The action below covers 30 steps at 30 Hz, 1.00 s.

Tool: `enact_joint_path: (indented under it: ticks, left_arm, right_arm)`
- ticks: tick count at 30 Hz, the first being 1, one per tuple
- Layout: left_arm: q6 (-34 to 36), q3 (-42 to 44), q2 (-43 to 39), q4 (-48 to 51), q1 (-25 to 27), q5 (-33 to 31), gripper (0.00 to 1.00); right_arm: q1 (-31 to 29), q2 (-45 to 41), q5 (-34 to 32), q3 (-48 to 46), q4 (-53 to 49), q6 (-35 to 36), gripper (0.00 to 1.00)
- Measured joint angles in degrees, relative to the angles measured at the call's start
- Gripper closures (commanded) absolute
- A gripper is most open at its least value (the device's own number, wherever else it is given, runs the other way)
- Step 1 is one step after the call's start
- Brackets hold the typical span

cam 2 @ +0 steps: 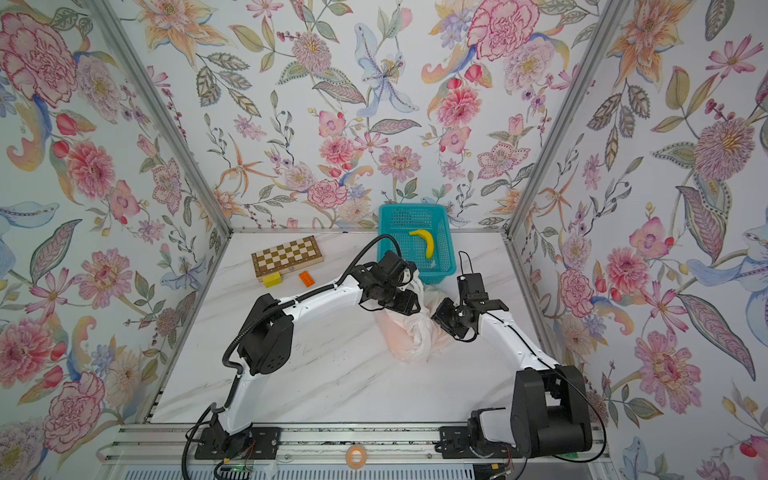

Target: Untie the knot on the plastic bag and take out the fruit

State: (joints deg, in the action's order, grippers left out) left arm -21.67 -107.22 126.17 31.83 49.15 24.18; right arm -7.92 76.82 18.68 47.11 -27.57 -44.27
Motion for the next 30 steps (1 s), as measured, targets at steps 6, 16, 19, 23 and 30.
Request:
enact_joint_path:
  ticks: [6,16,19,23,30]
  left_arm:
    - [0.9,2.2,0.0,-0.6,0.0,0.8,0.92]
    - [1.3,5.2,-2.7,-0.6,0.0,-4.4,1.0]
    - [0.9,8.5,-5.7,-1.1,0.0,-5.5,1.0]
    - [0.8,11.3,-8.3,-1.9,-0.4,-6.4,1.0]
    - [0.8,15.0,-11.2,-2.3,-3.4,-6.7,1.0]
  right_arm:
    - [-0.2,0.0,0.2,-0.5,1.8,-1.7,0.8]
    - [-0.3,-2.1,0.4,-3.8,4.3,-3.9,0.93]
    - [0.0,-3.7,0.5,-5.3,4.7,-4.7,0.95]
    - [1.3,-5.5,1.1,-7.2,5.2,-5.3,0.97]
    - [5.0,-9.0,2.0,-10.4,5.2,-5.7,0.95]
